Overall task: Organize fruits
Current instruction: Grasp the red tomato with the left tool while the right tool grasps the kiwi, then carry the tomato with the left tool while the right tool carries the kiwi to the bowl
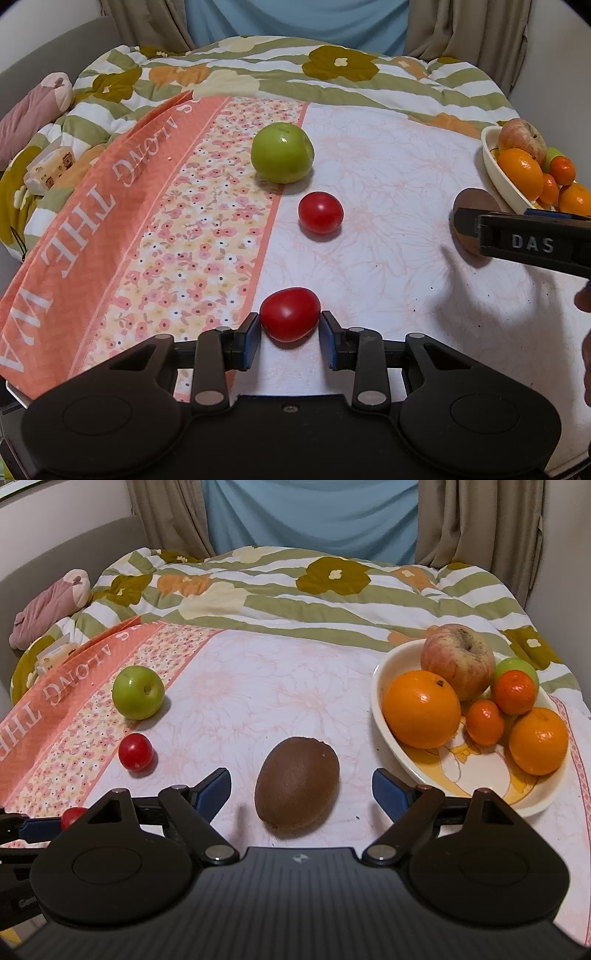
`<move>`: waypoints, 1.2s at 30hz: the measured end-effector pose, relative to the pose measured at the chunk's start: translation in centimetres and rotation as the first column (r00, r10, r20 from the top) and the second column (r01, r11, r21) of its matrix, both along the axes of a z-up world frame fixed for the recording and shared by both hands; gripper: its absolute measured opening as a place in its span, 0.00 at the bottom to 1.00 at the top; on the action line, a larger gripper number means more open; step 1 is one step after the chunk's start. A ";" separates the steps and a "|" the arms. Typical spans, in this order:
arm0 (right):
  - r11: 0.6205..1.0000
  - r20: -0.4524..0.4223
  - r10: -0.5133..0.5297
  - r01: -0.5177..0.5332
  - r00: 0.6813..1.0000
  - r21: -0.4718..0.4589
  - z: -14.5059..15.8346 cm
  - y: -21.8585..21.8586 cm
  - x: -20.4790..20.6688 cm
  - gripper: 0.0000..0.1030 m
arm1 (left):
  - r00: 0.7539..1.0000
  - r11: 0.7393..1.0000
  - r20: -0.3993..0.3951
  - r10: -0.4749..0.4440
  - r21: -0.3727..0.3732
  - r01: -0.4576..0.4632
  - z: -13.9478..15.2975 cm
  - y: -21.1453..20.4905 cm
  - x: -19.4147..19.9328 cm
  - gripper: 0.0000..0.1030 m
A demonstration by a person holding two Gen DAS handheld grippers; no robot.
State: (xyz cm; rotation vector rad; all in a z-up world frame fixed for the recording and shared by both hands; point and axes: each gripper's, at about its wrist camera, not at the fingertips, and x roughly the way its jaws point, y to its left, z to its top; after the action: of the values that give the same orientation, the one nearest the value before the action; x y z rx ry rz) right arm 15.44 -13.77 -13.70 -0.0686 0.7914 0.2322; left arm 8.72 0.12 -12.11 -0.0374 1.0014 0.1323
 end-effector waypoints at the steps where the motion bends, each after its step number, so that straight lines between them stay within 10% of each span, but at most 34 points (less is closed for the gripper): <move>1: 1.000 0.000 0.001 -0.001 1.000 -0.001 -0.1 0.1 0.2 0.96 | 1.000 1.000 0.002 -0.003 0.002 0.003 0.0 0.0 0.0 0.37; 14: 0.999 -0.041 0.024 -0.025 0.999 -0.035 -2.0 0.9 1.8 0.67 | 1.000 1.000 0.009 -0.025 0.008 0.025 0.4 0.3 -0.1 0.37; 36: 0.999 0.051 0.016 -0.017 0.999 0.030 4.3 -1.6 -0.4 0.64 | 0.990 0.998 0.122 -0.066 0.025 0.063 6.1 -0.9 -0.5 0.37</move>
State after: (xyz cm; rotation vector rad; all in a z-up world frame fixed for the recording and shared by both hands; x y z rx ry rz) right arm 15.02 -15.40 -9.35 -0.0518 0.7367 0.2575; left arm 8.26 -0.74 -6.05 0.0062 0.8770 0.0801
